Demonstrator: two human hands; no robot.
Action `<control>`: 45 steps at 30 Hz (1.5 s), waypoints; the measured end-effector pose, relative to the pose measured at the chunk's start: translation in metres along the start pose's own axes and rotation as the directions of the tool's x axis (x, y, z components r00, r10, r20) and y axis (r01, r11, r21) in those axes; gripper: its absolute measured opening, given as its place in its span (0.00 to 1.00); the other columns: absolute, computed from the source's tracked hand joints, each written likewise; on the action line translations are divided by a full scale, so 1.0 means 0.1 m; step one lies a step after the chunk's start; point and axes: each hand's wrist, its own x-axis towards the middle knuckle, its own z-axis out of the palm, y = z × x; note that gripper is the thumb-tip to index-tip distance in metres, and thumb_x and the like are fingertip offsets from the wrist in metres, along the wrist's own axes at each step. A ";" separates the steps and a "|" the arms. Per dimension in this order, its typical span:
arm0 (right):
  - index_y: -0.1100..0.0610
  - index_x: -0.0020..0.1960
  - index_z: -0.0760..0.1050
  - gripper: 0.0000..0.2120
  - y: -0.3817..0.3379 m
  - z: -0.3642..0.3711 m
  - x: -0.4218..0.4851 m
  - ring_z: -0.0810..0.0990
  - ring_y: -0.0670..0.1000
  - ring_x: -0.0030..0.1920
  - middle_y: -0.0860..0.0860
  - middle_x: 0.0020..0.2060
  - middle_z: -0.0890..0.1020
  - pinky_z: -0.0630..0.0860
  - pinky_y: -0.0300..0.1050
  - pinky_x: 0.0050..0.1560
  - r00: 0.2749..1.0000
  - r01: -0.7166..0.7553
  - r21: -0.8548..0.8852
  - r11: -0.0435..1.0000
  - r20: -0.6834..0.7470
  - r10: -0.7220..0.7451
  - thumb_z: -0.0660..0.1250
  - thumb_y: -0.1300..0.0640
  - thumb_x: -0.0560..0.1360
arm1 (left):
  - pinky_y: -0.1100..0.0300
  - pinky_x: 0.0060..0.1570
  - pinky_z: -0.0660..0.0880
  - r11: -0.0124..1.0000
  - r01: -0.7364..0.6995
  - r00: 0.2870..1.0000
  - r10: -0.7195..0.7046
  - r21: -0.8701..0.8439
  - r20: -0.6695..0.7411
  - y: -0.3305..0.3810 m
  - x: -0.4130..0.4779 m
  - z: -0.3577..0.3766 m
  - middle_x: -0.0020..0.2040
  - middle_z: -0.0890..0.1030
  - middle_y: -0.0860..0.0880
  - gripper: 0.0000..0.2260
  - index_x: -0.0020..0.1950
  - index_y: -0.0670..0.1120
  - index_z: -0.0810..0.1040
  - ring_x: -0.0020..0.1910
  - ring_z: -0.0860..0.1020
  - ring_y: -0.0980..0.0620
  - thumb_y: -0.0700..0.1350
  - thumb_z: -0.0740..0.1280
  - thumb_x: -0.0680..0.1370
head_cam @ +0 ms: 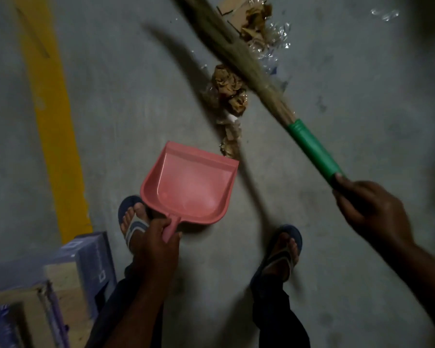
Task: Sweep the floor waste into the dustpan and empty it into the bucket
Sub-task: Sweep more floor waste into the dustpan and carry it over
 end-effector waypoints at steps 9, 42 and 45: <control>0.40 0.69 0.73 0.21 0.57 -0.04 0.82 0.81 0.65 0.45 0.58 0.55 0.78 0.75 0.51 0.42 0.969 -0.032 -0.330 0.944 0.222 0.111 0.67 0.47 0.77 | 0.54 0.48 0.72 0.986 -0.004 0.999 -0.001 0.168 0.035 -0.14 0.33 0.30 0.49 0.80 0.48 0.16 0.60 0.56 0.76 0.51 0.78 0.43 0.52 0.72 0.73; 0.53 0.59 0.83 0.19 0.52 0.95 -1.29 0.81 0.62 0.30 0.57 0.43 0.82 0.77 0.51 0.25 0.977 0.059 -0.046 0.997 0.208 -0.049 0.63 0.48 0.73 | 0.54 0.46 0.70 0.979 -0.035 0.990 0.006 0.200 0.143 -0.11 0.96 0.28 0.51 0.79 0.47 0.15 0.58 0.50 0.72 0.49 0.77 0.43 0.45 0.71 0.73; 0.52 0.61 0.81 0.21 0.35 1.17 -1.37 0.82 0.60 0.35 0.55 0.45 0.82 0.77 0.47 0.27 0.981 0.073 0.059 0.996 0.176 -0.082 0.61 0.47 0.73 | 0.56 0.45 0.69 0.981 -0.037 0.990 0.009 0.191 0.144 -0.05 0.94 0.35 0.50 0.78 0.50 0.15 0.56 0.52 0.71 0.47 0.75 0.46 0.45 0.71 0.73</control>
